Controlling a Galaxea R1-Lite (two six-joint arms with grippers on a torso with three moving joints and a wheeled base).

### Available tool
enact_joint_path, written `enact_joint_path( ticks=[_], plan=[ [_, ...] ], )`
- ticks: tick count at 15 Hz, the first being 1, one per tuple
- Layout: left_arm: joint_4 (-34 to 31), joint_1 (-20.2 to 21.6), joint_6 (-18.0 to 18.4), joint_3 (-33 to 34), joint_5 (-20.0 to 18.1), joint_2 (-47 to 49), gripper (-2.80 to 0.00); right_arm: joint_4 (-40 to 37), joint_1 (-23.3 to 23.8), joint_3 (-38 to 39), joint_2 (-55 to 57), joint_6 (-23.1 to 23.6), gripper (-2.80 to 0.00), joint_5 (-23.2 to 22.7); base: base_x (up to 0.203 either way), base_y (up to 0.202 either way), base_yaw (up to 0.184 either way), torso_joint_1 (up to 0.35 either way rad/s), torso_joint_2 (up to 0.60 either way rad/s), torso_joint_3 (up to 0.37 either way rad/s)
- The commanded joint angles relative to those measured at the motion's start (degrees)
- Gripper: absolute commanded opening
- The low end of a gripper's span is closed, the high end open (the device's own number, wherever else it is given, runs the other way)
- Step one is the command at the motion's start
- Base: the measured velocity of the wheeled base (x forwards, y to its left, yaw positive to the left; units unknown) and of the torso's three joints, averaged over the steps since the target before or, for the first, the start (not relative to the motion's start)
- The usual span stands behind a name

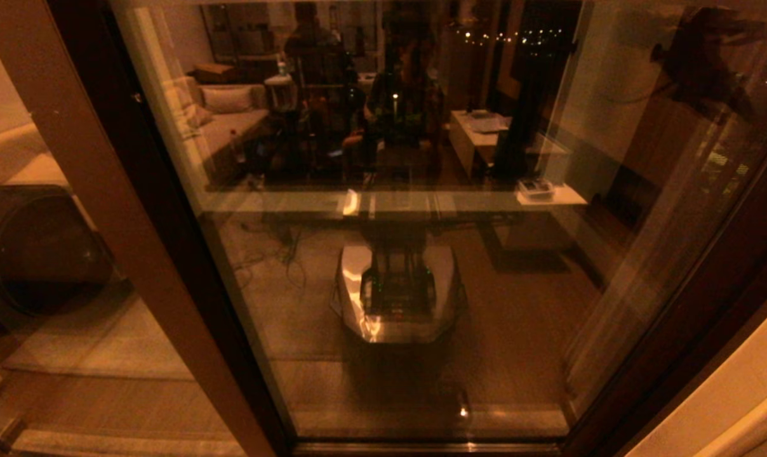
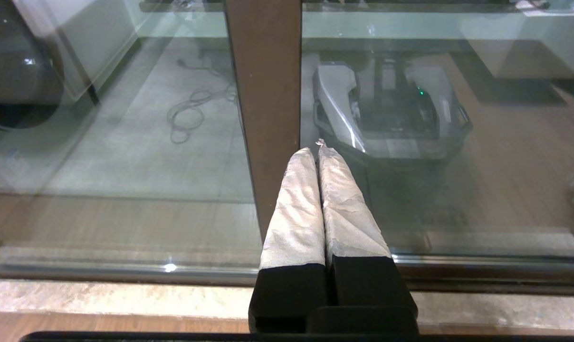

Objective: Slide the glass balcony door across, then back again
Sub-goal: Open the slid door

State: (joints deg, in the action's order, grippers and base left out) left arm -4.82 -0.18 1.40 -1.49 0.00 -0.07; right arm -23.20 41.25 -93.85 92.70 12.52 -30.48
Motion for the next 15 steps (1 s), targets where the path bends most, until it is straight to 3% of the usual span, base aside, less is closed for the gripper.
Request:
enact_joint_path(
  ticks=[1, 15],
  plan=[
    [0.0, 0.0, 0.0, 0.0, 0.0, 0.0, -2.8, -0.2, -0.2, -1.2, 1.8, 0.2, 0.0, -4.7, 0.0, 0.0, 0.0, 0.0, 0.0, 0.0],
    [0.0, 0.0, 0.0, 0.0, 0.0, 0.0, -2.8, -0.2, -2.1, -5.8, 8.3, 0.3, 0.0, -5.6, 0.0, 0.0, 0.0, 0.0, 0.0, 0.0]
  ],
)
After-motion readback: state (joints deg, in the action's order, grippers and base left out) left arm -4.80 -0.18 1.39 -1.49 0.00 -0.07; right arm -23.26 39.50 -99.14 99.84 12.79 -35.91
